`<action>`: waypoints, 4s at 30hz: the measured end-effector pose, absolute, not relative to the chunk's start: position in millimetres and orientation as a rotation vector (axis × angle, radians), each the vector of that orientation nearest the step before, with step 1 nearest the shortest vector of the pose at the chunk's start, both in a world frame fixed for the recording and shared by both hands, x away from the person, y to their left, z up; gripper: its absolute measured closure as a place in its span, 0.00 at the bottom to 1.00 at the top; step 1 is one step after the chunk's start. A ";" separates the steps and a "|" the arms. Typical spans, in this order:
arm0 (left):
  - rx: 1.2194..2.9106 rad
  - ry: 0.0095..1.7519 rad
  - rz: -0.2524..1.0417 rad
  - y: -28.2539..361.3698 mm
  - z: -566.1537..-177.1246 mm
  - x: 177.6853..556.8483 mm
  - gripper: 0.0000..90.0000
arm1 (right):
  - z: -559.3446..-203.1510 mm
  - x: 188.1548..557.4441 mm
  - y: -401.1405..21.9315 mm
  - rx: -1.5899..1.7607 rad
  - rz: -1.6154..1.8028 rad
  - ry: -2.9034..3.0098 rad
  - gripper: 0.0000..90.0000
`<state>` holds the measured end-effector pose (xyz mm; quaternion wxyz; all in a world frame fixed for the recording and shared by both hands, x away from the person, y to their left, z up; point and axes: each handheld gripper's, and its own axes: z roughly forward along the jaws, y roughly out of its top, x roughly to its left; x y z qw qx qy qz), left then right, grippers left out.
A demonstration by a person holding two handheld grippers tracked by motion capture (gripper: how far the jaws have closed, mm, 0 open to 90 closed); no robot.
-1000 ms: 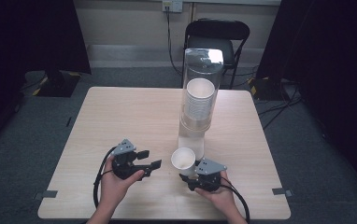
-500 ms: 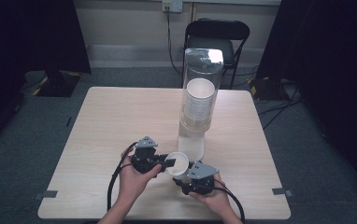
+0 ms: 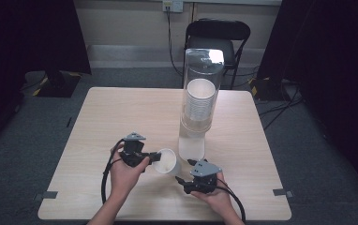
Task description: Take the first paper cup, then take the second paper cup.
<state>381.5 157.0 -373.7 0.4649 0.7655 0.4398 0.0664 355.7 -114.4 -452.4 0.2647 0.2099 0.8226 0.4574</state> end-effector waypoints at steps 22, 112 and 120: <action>1.886 1.385 0.286 222.7 -383.0 415.4 0.93 | -448.9 379.2 -149.0 1.033 1.206 2.030 0.21; 2.040 1.013 0.560 289.3 -474.9 344.9 0.16 | -409.8 413.2 -136.8 1.051 1.260 1.947 0.16; 2.040 1.013 0.559 289.3 -475.0 345.0 0.16 | -401.6 420.6 -128.9 1.028 1.301 1.876 0.19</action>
